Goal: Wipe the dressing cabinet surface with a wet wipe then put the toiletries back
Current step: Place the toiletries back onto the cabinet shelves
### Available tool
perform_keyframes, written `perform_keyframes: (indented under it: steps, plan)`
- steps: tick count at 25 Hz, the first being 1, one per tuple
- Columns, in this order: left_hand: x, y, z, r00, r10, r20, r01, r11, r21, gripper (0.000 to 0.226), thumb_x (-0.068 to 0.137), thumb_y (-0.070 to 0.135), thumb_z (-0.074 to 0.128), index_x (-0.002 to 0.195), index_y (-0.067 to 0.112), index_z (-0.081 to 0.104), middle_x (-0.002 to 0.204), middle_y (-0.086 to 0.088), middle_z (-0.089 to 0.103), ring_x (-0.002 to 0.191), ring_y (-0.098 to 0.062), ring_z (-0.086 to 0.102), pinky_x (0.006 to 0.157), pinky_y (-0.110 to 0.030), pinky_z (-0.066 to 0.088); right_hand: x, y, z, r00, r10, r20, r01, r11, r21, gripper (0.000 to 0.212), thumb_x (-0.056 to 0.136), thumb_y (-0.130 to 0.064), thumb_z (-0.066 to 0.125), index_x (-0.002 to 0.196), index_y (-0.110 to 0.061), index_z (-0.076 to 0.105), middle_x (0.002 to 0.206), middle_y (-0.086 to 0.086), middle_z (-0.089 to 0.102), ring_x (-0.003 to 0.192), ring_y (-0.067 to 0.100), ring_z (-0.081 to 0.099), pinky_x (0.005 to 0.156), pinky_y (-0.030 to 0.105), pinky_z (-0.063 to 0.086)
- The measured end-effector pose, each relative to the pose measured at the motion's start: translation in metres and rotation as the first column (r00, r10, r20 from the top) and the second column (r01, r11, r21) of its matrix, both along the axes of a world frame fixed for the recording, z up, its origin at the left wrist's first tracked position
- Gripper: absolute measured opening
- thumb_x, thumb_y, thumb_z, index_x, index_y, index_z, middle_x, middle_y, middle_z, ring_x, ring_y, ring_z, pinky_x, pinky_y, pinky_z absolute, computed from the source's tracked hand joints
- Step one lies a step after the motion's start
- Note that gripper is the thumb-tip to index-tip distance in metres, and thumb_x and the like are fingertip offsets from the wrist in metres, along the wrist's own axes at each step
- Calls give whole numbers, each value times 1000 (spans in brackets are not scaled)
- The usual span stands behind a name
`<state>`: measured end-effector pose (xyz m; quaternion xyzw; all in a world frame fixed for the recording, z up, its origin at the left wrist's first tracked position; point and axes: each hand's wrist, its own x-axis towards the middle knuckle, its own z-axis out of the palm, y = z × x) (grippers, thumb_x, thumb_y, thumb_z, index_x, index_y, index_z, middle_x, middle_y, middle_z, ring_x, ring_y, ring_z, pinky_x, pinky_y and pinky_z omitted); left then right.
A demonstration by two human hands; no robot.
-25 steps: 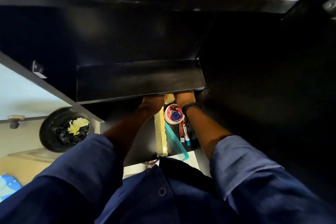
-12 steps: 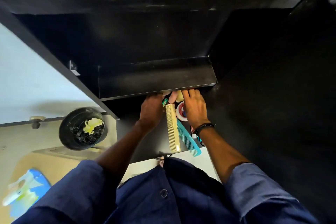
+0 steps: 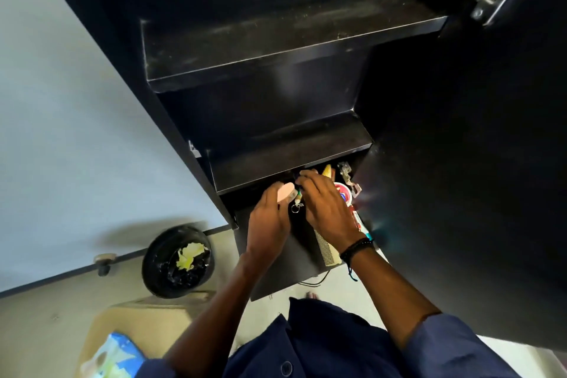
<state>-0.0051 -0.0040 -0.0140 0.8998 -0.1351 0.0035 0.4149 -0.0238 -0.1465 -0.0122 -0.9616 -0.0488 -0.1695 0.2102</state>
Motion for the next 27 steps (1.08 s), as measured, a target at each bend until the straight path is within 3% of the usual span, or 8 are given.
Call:
perform_keyframes:
  steps: [2, 5, 9, 12, 18, 21, 24, 27]
  plan:
    - [-5, 11, 7, 1000, -14, 14, 15, 998, -68, 28, 96, 24, 50, 123, 16, 51, 115, 1, 63, 96, -6, 59, 78, 0, 37, -7, 10, 9, 999, 10, 34, -14, 991, 132, 32, 86, -1, 58, 117, -10, 57, 123, 6, 58, 116, 18, 48, 105, 47, 41]
    - [-5, 26, 18, 999, -37, 20, 39, 992, -124, 28, 95, 29, 54, 121, 20, 50, 108, 10, 63, 90, 1, 58, 72, 0, 41, -10, 17, 25, 1000, 18, 10, -21, 955, 295, 23, 94, -11, 53, 117, -13, 53, 121, 0, 54, 111, 12, 50, 100, 38, 45]
    - [-6, 36, 47, 999, -3, 48, 13, 976, -216, 31, 91, 31, 60, 119, 30, 48, 103, 33, 52, 92, 14, 56, 71, 1, 43, -11, 25, 54, 1000, 22, 4, -22, 897, 442, 28, 94, -17, 55, 122, -13, 51, 121, -2, 52, 107, 2, 51, 93, 18, 47]
    - [-5, 39, 70, 996, 18, 85, 8, 954, -300, 35, 87, 33, 63, 119, 31, 48, 105, 36, 49, 97, 18, 54, 73, 3, 41, -7, 30, 73, 999, 35, -19, -17, 803, 596, 39, 91, -20, 63, 127, -18, 49, 121, -10, 53, 109, -4, 53, 90, 10, 47]
    - [2, 41, 107, 996, 31, 78, 4, 909, -418, 39, 82, 42, 58, 116, 28, 44, 111, 11, 57, 95, -8, 61, 73, -2, 46, 2, 38, 109, 998, 54, -28, -13, 643, 766, 37, 86, -19, 68, 122, -16, 58, 111, -14, 63, 101, -11, 58, 75, 5, 48]
    - [3, 39, 116, 997, 44, 66, -8, 884, -468, 37, 84, 40, 57, 115, 25, 44, 113, 6, 57, 97, -13, 61, 72, -3, 47, 2, 39, 110, 993, 118, -29, -38, 522, 852, 35, 86, -15, 68, 120, -11, 63, 114, -3, 69, 105, 3, 65, 85, 16, 52]
    - [1, 39, 117, 996, 72, 42, -41, 863, -504, 37, 86, 43, 58, 114, 24, 44, 113, 4, 56, 97, -13, 61, 71, -2, 46, 0, 38, 101, 963, 254, -95, -60, 540, 840, 39, 87, -10, 68, 125, -10, 60, 122, -2, 67, 116, 8, 60, 99, 25, 49]
    - [-1, 40, 113, 997, 83, 0, -71, 856, -511, 37, 83, 43, 55, 114, 28, 44, 113, 7, 57, 98, -14, 62, 72, -2, 47, -2, 36, 95, 945, 293, -146, -57, 586, 808, 46, 86, -11, 69, 130, -13, 57, 127, -6, 63, 120, 6, 57, 103, 26, 47]
